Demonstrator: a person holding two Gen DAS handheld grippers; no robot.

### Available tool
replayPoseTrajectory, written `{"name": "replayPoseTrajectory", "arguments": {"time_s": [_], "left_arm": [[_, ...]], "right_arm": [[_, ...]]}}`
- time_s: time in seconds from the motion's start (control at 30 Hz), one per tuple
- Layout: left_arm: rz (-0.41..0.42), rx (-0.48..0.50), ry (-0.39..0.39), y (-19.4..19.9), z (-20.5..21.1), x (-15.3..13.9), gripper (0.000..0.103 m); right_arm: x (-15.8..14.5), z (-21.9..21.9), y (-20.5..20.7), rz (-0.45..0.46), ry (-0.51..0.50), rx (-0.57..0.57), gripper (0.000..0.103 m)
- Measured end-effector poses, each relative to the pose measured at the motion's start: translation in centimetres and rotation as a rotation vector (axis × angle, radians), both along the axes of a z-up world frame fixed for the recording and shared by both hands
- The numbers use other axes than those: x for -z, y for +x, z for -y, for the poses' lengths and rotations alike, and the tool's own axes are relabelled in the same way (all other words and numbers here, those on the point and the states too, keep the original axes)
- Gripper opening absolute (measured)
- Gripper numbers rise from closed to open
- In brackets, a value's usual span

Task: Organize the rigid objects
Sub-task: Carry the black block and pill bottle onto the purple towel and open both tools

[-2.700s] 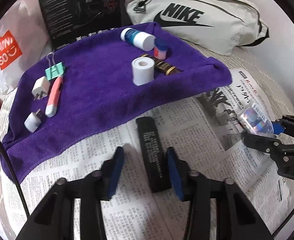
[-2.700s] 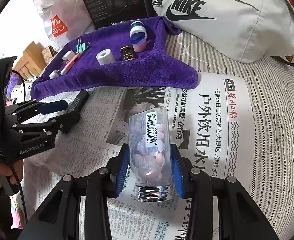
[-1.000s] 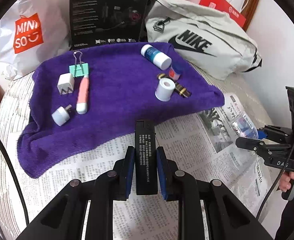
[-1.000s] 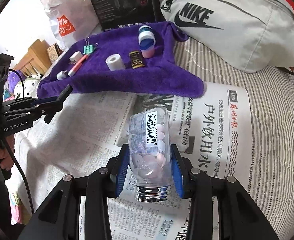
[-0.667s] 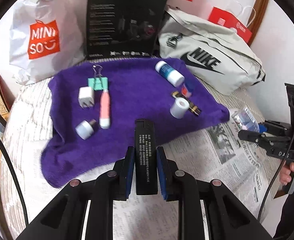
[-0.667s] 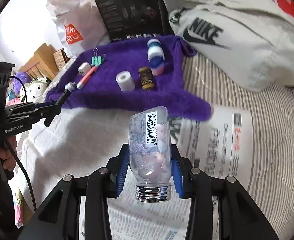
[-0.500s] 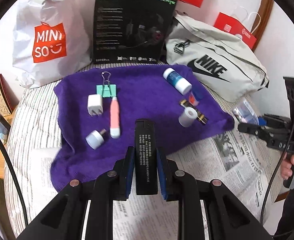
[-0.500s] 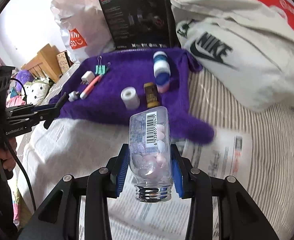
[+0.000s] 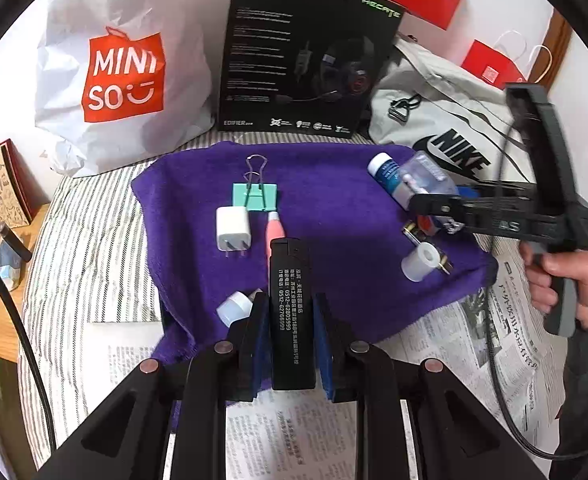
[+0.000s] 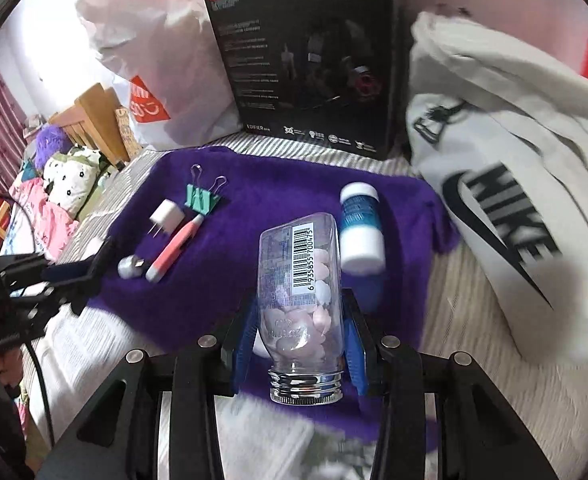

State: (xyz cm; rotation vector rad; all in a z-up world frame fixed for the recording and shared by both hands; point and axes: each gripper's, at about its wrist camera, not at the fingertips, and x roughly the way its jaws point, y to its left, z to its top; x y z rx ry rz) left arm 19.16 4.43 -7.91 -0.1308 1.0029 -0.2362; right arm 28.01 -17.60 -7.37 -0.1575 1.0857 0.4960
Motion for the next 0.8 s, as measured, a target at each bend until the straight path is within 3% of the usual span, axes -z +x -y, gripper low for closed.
{"name": "replayPoseTrajectory", "arguments": {"time_s": [0.37, 0.57, 0.8], "left_arm": [[-0.01, -0.004, -0.007, 1.4, -0.9, 0.8, 0.021], [-0.02, 0.001, -0.01, 2.0, -1.0, 1.2, 0.021], [-0.029, -0.003, -0.003, 2.4, -0.6, 1.2, 0.021]], "right_arm": [[4.9, -4.5, 5.6, -0.056, -0.099, -0.023, 0.04], [6.4, -5.5, 6.6, -0.055, -0.156, -0.035, 0.04], [6.7, -5.4, 6.4, -0.038, -0.152, -0.069, 0.041]]}}
